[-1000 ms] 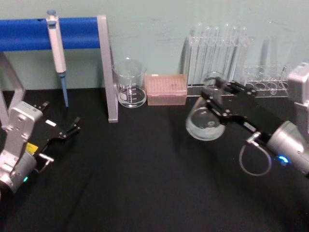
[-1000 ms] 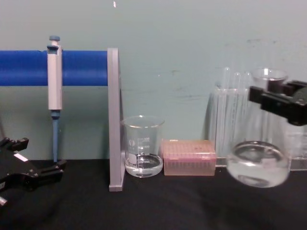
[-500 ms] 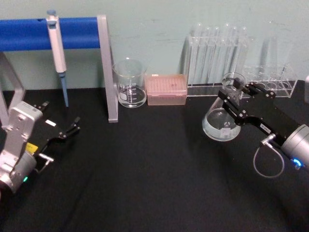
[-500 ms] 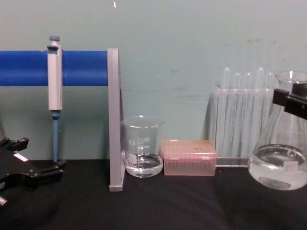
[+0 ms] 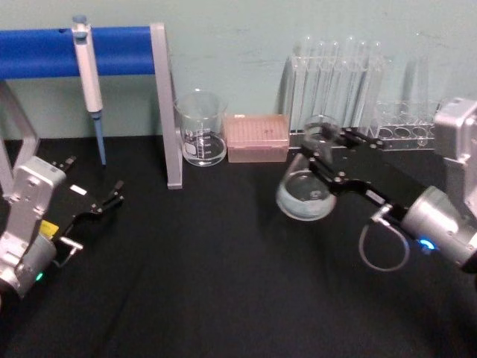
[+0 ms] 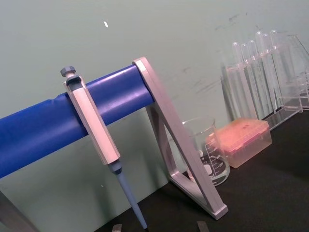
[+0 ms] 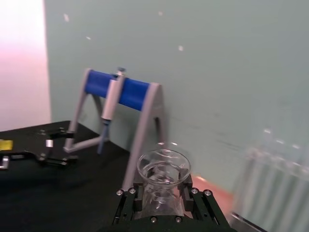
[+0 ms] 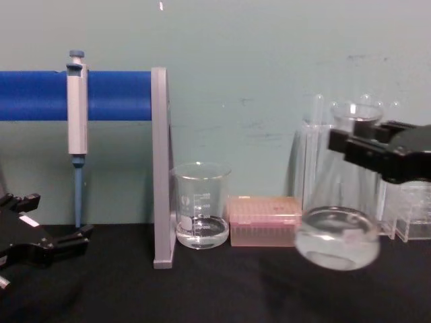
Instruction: Grasp the erlenmeyer flask with one hand, shake it three times, then place it back.
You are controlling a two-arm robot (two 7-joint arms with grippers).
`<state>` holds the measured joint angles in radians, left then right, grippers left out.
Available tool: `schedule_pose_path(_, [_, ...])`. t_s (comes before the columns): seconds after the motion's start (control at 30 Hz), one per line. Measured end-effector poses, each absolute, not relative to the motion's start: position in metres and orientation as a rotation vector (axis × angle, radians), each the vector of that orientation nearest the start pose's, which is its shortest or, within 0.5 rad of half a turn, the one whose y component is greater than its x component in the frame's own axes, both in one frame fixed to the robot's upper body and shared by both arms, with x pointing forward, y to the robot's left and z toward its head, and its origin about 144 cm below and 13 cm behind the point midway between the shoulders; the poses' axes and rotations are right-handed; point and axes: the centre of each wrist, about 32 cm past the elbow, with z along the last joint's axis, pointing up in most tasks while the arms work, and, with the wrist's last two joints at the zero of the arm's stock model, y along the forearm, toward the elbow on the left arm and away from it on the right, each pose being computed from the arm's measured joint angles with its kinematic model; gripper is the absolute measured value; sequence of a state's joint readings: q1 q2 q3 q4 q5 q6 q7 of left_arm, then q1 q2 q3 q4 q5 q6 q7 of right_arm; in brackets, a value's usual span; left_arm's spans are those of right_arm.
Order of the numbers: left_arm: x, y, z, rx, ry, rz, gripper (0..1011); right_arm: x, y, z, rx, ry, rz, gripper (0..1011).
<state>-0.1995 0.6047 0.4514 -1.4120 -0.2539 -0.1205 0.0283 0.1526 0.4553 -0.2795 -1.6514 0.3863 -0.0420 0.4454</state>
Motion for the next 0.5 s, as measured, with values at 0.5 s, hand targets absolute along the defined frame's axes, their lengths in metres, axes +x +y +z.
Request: schedule_pose_path(0.5, [0.489,0.31,1.14,0.304,-0.285,1.248,1001,0.515,-0.221,1.208,0.05,-0.16,-0.617,457])
